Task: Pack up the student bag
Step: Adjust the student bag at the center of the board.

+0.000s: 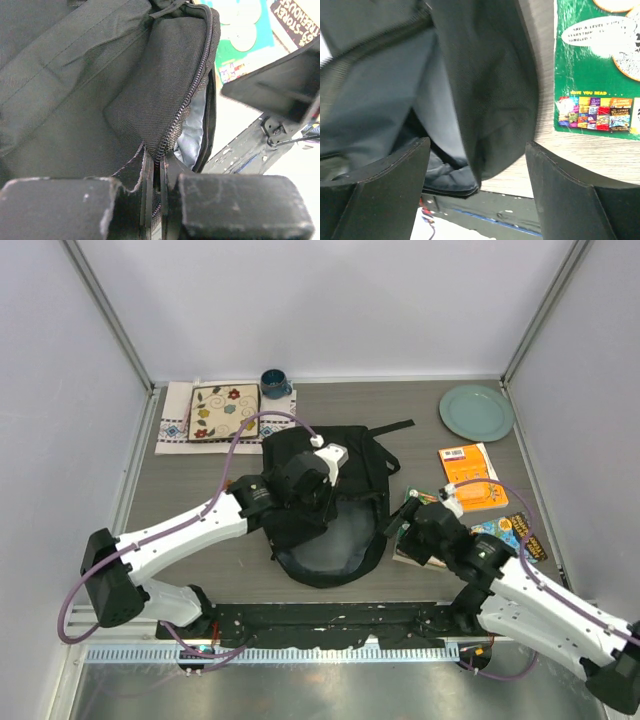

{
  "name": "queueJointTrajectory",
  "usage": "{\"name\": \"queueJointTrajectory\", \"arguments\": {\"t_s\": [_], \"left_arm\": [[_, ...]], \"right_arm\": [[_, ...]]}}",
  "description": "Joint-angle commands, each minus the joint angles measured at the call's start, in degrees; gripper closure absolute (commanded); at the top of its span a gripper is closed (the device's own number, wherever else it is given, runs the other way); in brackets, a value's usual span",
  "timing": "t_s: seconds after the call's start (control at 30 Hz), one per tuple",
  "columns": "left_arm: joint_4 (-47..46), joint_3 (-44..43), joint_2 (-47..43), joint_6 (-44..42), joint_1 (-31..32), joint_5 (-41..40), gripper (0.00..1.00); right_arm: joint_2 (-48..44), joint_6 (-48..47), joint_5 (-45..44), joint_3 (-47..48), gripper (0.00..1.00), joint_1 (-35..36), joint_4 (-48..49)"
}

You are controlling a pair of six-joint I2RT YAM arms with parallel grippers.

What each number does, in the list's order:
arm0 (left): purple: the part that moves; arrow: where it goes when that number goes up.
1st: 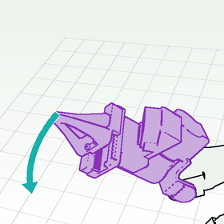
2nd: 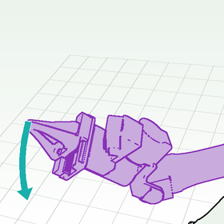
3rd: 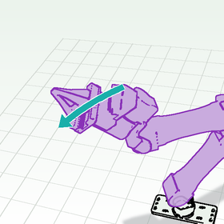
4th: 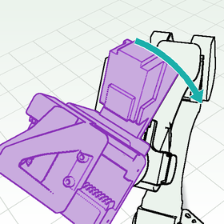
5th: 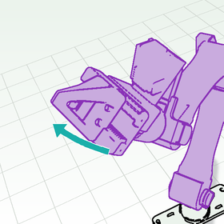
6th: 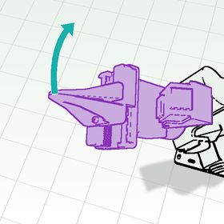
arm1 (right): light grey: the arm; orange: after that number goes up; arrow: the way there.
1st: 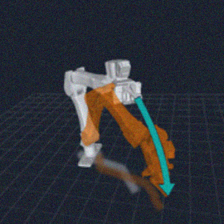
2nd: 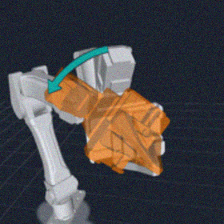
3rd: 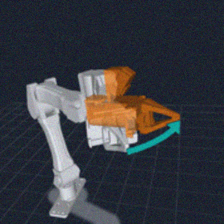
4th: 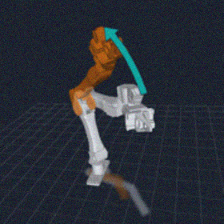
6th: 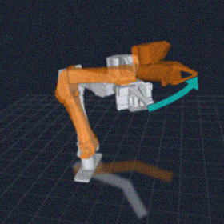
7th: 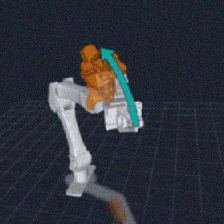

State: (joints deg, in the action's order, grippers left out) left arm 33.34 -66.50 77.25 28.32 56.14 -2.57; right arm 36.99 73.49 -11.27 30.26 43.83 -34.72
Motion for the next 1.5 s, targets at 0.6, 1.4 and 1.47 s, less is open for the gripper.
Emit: {"name": "queueJointTrajectory", "arguments": {"t_s": [0.6,1.4,1.47], "left_arm": [[1.46,-9.70,3.78,0.60,-0.24,-8.77,1.00],[3.66,-9.08,2.82,0.07,-1.38,-15.53,1.00],[5.41,-9.61,2.55,0.51,-1.47,-18.08,1.00]], "right_arm": [[31.74,-2.58,-19.76,13.17,0.58,17.25,-2.81],[39.12,-1.66,-33.12,25.55,1.00,26.75,-22.10],[39.47,-4.66,-32.50,26.51,1.00,23.85,-19.34]]}}
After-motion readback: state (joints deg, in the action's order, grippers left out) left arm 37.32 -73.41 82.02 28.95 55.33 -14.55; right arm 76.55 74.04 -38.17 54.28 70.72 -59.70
